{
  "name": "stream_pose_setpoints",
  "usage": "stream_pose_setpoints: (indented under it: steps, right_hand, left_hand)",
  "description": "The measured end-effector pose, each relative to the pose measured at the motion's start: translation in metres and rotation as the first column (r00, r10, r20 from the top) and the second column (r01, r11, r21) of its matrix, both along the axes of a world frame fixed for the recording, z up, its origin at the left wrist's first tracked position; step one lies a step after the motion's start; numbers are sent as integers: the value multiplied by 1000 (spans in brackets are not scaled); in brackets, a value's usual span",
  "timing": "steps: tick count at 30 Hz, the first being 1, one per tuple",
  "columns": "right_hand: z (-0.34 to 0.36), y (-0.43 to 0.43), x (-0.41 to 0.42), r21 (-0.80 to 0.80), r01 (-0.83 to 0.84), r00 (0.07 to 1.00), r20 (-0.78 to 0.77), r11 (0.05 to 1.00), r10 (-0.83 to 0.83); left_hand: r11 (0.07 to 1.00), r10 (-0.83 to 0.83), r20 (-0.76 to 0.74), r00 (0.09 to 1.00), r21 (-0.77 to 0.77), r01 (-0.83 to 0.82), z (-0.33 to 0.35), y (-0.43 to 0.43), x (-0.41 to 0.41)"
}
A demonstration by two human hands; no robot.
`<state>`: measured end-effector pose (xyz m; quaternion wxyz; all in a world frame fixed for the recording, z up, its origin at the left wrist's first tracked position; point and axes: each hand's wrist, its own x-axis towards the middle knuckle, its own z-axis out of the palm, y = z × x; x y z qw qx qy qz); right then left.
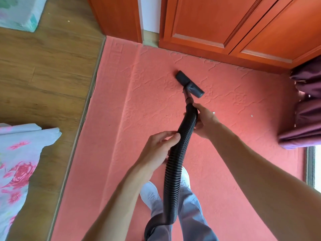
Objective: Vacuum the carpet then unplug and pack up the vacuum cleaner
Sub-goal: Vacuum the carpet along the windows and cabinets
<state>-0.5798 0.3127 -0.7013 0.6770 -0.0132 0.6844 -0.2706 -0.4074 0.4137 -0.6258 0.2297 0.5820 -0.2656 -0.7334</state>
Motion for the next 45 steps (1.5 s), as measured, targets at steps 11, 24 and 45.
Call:
stream_pose_setpoints:
  steps: [11, 24, 45]
  right_hand:
    - [2, 54, -4, 35, 48, 954, 296, 998, -57]
    - [20, 28, -5, -76, 205, 979, 3, 976, -206]
    - [8, 79, -82, 30, 421, 907, -15, 907, -421]
  left_hand:
    - [977, -201, -84, 976, 59, 207, 17, 21, 29]
    - [978, -207, -41, 978, -18, 206, 19, 12, 14]
    - [962, -259, 63, 964, -76, 264, 10, 26, -58]
